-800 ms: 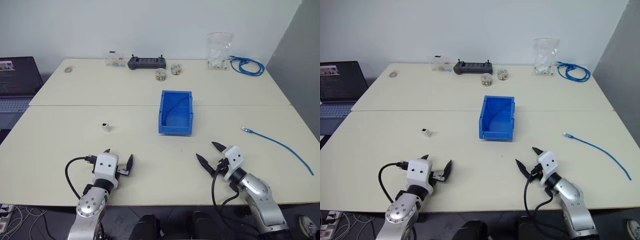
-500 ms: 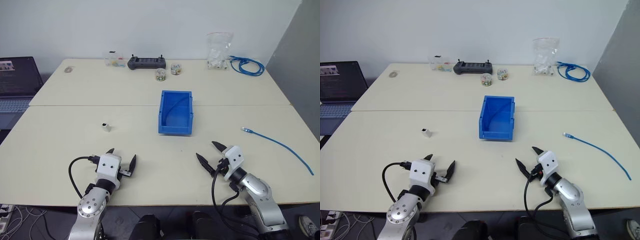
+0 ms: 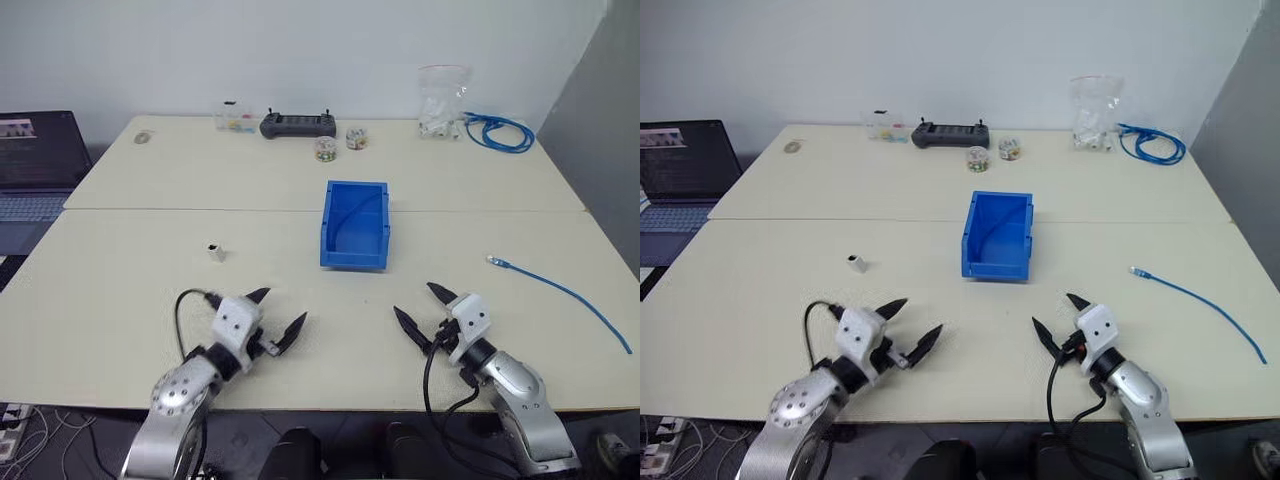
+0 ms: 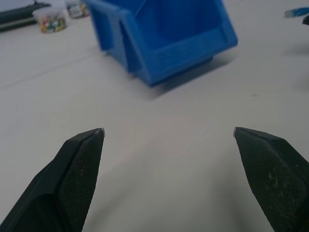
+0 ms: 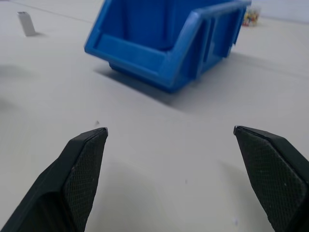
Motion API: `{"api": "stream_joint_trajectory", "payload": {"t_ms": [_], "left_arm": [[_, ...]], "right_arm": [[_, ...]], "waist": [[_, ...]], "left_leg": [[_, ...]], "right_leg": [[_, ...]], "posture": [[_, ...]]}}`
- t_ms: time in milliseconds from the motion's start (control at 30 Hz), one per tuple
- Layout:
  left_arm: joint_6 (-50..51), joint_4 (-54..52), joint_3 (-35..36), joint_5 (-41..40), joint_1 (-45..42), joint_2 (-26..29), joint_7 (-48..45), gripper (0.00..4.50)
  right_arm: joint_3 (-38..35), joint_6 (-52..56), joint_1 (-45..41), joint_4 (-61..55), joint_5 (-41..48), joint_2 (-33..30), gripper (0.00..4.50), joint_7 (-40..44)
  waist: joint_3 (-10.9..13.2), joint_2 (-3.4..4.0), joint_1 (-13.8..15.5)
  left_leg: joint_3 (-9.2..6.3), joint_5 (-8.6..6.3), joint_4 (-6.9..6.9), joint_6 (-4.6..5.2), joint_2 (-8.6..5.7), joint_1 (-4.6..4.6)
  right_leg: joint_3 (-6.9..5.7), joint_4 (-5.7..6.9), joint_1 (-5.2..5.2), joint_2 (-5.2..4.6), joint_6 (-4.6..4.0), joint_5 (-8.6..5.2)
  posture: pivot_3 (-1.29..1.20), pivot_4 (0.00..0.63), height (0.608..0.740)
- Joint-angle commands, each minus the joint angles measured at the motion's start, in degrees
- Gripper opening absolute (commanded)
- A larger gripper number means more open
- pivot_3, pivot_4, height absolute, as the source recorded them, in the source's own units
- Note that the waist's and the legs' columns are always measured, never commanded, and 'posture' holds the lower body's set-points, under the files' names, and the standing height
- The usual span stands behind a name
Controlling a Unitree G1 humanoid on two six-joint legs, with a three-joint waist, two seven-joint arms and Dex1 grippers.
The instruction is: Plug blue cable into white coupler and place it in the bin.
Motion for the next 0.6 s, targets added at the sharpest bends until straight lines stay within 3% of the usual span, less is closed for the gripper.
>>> {"api": "stream_joint_trajectory", "payload": {"t_ms": [33, 133, 267, 433, 600], "left_arm": [[5.5, -2.9, -4.1, -0.6, -5.8, 0.4, -2.2, 4.5], [11.3, -3.7, -7.9, -1.1, -12.3, 0.2, -4.1, 4.5], [18.3, -4.4, -10.9, -3.0, -19.2, -0.9, -6.0, 4.5], [22.5, -4.8, -13.9, -4.9, -25.2, -1.4, -9.0, 4.5], [23.7, -3.6, -16.9, -5.2, -29.0, -2.3, -11.2, 4.5]], "right_arm": [[-9.5, 7.3, -1.5, -4.5, 7.4, -7.4, 4.45, 3.7], [-16.4, 12.1, -5.9, 2.3, 10.6, -17.3, 4.45, 8.7], [-15.2, 15.4, -14.6, 18.8, 7.7, -28.6, 4.45, 15.8], [-5.8, 12.6, -30.4, 43.6, 0.6, -33.7, 4.45, 25.9], [2.3, 7.8, -50.2, 68.5, -7.7, -31.1, 4.45, 30.6]], "waist": [[0.0, 0.01, 0.0], [0.0, -0.01, 0.0], [0.0, -0.04, -0.6], [0.1, -0.04, -1.6], [0.1, 0.03, -2.0]], "left_leg": [[0.01, 0.0, 0.0, 0.0, 0.0, 0.0], [0.07, 0.0, 0.03, 0.01, -0.08, 0.0], [0.23, 0.0, -0.01, 0.03, 0.03, 0.1], [0.4, 0.01, -0.01, 0.04, 0.11, 0.12], [0.72, 0.02, 0.02, 0.04, 0.14, 0.18]], "right_leg": [[0.01, 0.0, 0.01, 0.0, 0.0, 0.0], [-0.03, 0.0, 0.04, 0.0, 0.02, 0.02], [-0.05, 0.05, 0.07, 0.1, 0.01, 0.02], [0.0, 0.07, 0.06, 0.15, -0.22, 0.15], [0.18, 0.09, 0.01, 0.14, -0.23, 0.16]], "posture": [[0.0, 0.15, 0.74], [0.0, 0.15, 0.74], [0.0, 0.15, 0.74], [0.0, 0.15, 0.74], [0.0, 0.15, 0.74]]}}
